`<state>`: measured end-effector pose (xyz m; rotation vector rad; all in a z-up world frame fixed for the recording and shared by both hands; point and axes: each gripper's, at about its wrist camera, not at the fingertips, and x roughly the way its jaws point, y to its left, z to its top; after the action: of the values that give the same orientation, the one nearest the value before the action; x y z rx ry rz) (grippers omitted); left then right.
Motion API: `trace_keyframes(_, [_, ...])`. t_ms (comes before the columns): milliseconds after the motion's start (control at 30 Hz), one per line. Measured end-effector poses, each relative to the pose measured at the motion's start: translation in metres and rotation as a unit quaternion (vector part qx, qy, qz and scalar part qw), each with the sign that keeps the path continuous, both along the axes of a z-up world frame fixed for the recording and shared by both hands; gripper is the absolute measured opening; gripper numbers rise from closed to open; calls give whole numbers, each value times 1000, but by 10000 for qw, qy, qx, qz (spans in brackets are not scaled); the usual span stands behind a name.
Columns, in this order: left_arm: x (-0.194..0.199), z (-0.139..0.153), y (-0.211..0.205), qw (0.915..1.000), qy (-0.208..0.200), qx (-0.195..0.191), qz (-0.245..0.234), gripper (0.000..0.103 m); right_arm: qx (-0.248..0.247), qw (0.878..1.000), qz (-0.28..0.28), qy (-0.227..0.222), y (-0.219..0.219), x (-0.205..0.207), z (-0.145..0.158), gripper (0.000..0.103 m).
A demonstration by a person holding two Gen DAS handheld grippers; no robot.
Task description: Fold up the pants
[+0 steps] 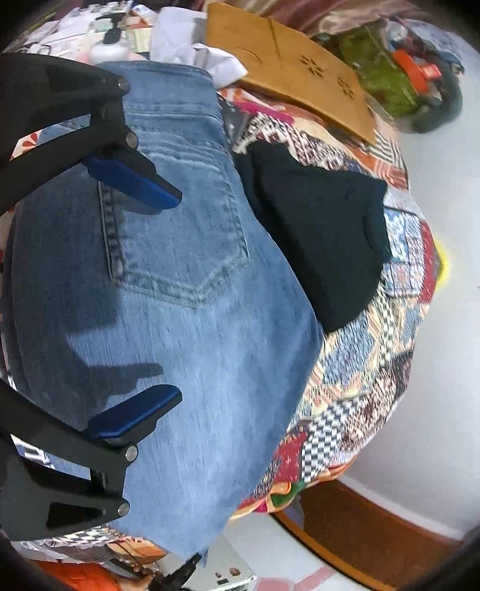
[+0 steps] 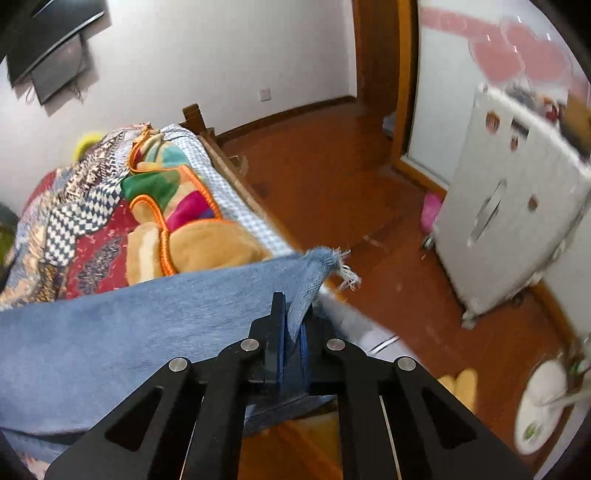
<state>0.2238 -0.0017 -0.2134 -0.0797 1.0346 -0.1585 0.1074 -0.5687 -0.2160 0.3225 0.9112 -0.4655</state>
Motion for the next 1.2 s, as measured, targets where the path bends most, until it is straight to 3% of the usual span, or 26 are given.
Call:
trace_keyframes(133, [2,-14,-9,9998,187,22,-81,97,272,9982,-10,542,0,4,-36,5])
trace_keyframes(233, [-2,-23,-11,9996,251,18,-142,97,472,9965,-144,676,0,-4,-46,9])
trace_keyframes(300, [-3,-22,-11,9995,261,-2,-199,97,439,9962,-247,717,-3,-11,-38,22])
trace_keyframes(400, [-2,-22,-15,9994,239,15,-232,97,428,9958,-183,782,-1,-20,-17,31])
trace_keyframes(533, [-1,-19,-30,9990,195,29,-409,97,1001,9947,21,239,10,-41,12,54])
trace_keyframes(633, [1,-19,-49,9975,227,19,-668,97,1431,9895,209,-21,23,-51,17,56])
trace_keyframes(767, [1,-18,-75,9947,188,207,-991,99,2108,9772,244,-29,34,-46,-6,56])
trace_keyframes(1100, [10,-21,-101,9942,140,375,-994,103,2446,9685,-314,-339,14,-28,-39,55])
trace_keyframes(1200, [11,-21,-103,9942,120,411,-984,103,2179,9742,-492,-328,13,-19,-45,44])
